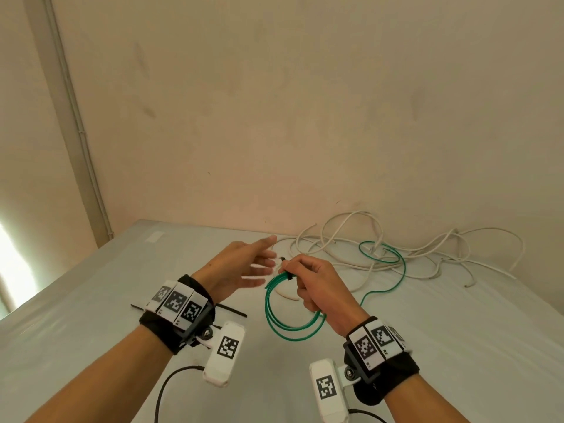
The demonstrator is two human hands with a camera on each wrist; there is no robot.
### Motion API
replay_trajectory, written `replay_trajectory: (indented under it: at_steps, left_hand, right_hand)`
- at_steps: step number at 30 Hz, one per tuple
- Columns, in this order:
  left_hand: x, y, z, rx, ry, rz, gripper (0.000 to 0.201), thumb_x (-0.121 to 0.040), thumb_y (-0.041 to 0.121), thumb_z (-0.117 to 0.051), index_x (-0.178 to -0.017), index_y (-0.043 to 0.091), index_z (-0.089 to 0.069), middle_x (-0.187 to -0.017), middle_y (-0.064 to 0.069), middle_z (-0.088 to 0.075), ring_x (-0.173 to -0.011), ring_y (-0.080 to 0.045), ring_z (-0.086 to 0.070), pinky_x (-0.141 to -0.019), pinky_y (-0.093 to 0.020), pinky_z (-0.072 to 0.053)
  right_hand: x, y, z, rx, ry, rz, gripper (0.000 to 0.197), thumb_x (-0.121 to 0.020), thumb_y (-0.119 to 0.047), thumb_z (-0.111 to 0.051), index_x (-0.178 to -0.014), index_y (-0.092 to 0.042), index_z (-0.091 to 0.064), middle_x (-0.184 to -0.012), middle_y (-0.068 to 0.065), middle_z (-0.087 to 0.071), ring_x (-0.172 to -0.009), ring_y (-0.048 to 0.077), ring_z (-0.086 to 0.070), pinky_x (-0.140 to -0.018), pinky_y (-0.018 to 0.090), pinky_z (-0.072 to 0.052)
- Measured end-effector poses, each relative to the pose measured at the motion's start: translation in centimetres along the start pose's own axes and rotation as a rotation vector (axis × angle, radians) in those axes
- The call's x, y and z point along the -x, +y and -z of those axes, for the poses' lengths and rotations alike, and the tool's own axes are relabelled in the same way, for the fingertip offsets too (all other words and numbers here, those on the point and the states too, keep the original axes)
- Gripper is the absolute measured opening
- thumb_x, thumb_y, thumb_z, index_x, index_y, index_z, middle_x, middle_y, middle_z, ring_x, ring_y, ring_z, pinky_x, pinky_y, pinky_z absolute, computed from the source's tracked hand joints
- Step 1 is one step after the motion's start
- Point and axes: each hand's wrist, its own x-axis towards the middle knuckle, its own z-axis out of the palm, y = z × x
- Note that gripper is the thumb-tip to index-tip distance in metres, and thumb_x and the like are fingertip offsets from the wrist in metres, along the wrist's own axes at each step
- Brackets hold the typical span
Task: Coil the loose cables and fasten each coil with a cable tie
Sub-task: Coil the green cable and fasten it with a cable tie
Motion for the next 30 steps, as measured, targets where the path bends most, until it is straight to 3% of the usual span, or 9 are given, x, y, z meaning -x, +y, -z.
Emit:
replay_trajectory:
  at_steps: [3,6,13,17,19,22,24,26,30]
  left_hand:
    - [0.9,-0.5,-1.2,-0.066,-0.075,0.036,0.041,-0.099,0.046,-0.062,-0.110,0.009,-0.078,-0.106,-0.005,-0.079,-0.101,-0.022,-0.075,-0.092,-0.039,-0.060]
    - [1.0,-0.3,-1.4,0.042,-0.039,0.024,0.025,-0.098,0.026,-0.068,-0.108,0.005,-0.078,-0.105,-0.009,-0.079,-0.095,-0.020,-0.074,-0.094,-0.039,-0.058]
    - [0.6,0.7,-1.1,0.091,0.055,-0.011,0.017,-0.092,0.015,-0.073,-0.102,0.002,-0.080,-0.100,-0.012,-0.080,-0.086,-0.017,-0.076,-0.080,-0.029,-0.057]
    - [0.6,0.3,-0.8,0.056,0.053,-0.017,0.020,-0.096,0.019,-0.071,-0.106,0.004,-0.079,-0.103,-0.011,-0.080,-0.103,-0.026,-0.075,-0.093,-0.037,-0.058]
    - [0.8,0.3,-0.4,0.015,-0.009,0.004,0.027,-0.098,0.027,-0.069,-0.109,0.004,-0.078,-0.105,-0.011,-0.079,-0.106,-0.030,-0.074,-0.098,-0.045,-0.058]
    - [1.5,0.4,0.4,-0.076,-0.189,0.046,0.040,-0.094,0.037,-0.073,-0.119,0.006,-0.073,-0.113,-0.013,-0.077,-0.106,-0.030,-0.075,-0.094,-0.046,-0.060]
    - [2.0,0.2,0.8,-0.141,-0.238,0.015,0.035,-0.093,0.023,-0.076,-0.123,0.005,-0.068,-0.114,-0.017,-0.076,-0.105,-0.028,-0.075,-0.089,-0.043,-0.061]
    - [2.0,-0.1,1.2,-0.171,-0.153,-0.057,0.027,-0.095,0.006,-0.070,-0.122,0.003,-0.064,-0.107,-0.021,-0.076,-0.096,-0.028,-0.076,-0.082,-0.040,-0.063]
    - [1.3,-0.7,3.1,-0.140,0.085,-0.190,0.017,-0.096,0.001,-0.067,-0.113,-0.001,-0.070,-0.104,-0.026,-0.075,-0.086,-0.026,-0.077,-0.083,-0.042,-0.064]
  right_hand:
    - [-0.2,0.0,-0.5,-0.005,0.023,0.023,0.032,-0.101,-0.046,-0.065,-0.086,-0.018,-0.073,-0.058,-0.005,-0.038,-0.047,0.010,-0.025,-0.044,0.024,-0.021]
    - [-0.4,0.1,-0.9,-0.015,0.021,0.044,0.028,-0.102,-0.035,-0.065,-0.080,-0.020,-0.071,-0.057,-0.006,-0.041,-0.047,0.010,-0.026,-0.043,0.023,-0.022]
    - [-0.7,-0.5,-1.2,0.013,-0.009,-0.006,0.032,-0.102,-0.024,-0.063,-0.069,-0.025,-0.064,-0.058,-0.006,-0.032,-0.047,0.010,-0.024,-0.044,0.025,-0.018]
    - [-0.8,-0.5,-0.8,0.048,-0.052,-0.014,0.023,-0.103,-0.033,-0.063,-0.084,-0.020,-0.069,-0.061,-0.004,-0.031,-0.049,0.011,-0.023,-0.046,0.026,-0.019]
    - [-0.7,-0.2,-0.7,0.038,-0.066,-0.034,0.031,-0.105,-0.041,-0.060,-0.096,-0.013,-0.071,-0.060,-0.006,-0.031,-0.049,0.009,-0.024,-0.046,0.024,-0.022]
    - [-1.2,0.1,-0.8,-0.066,-0.061,-0.094,0.038,-0.107,-0.042,-0.055,-0.109,-0.007,-0.070,-0.058,-0.010,-0.032,-0.049,0.008,-0.025,-0.046,0.023,-0.024]
    - [-1.8,0.1,-1.0,-0.170,-0.056,-0.131,0.029,-0.106,-0.038,-0.057,-0.103,-0.010,-0.066,-0.060,-0.009,-0.033,-0.050,0.008,-0.026,-0.046,0.022,-0.025]
    - [-2.6,0.2,-1.2,-0.261,-0.051,-0.151,0.018,-0.105,-0.029,-0.062,-0.102,-0.011,-0.063,-0.066,-0.004,-0.041,-0.051,0.009,-0.033,-0.047,0.023,-0.032]
    - [-3.5,0.7,-1.7,-0.089,-0.057,-0.108,0.016,-0.101,-0.012,-0.065,-0.115,-0.008,-0.060,-0.086,0.008,-0.068,-0.068,0.015,-0.064,-0.064,0.031,-0.056]
